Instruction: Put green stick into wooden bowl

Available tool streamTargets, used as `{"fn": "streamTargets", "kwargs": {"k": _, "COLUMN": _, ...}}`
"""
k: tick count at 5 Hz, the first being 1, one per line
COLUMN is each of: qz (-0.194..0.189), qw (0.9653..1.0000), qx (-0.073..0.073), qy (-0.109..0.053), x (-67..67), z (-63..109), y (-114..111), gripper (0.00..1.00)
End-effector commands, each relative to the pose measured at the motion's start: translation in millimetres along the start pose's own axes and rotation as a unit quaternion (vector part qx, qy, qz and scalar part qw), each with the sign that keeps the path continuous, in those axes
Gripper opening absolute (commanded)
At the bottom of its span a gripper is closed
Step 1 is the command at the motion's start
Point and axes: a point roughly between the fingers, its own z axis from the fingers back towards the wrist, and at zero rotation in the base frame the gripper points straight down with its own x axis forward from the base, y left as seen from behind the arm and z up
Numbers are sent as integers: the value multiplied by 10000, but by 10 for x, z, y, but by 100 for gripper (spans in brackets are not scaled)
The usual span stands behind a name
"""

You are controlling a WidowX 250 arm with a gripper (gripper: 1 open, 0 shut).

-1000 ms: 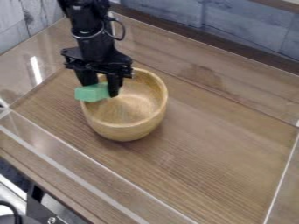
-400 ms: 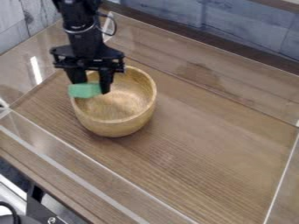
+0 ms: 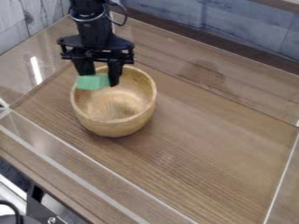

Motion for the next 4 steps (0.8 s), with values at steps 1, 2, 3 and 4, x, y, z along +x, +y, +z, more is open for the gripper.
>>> {"fn": "streamTargets", "kwargs": {"k": 1, "qz": 91, "qw": 9997, "qx": 5, "qy": -206, "x": -16, "z": 144, "y": -20, "gripper": 0}}
{"fn": "streamTargets", "kwargs": {"k": 2, "qz": 86, "qw": 9998, "qx": 3, "qy": -191, "x": 84, "z": 146, "y": -65, "gripper": 0}}
{"fn": "streamTargets", "kwargs": {"k": 3, "qz": 71, "qw": 9998, "qx": -4, "qy": -174, "x": 179, "z": 146, "y": -122, "gripper": 0}}
{"fn": "streamTargets", "kwargs": {"k": 4, "qz": 145, "qw": 9998, "qx": -13, "qy": -154, "x": 216, "z": 69, "y": -120, "gripper": 100}}
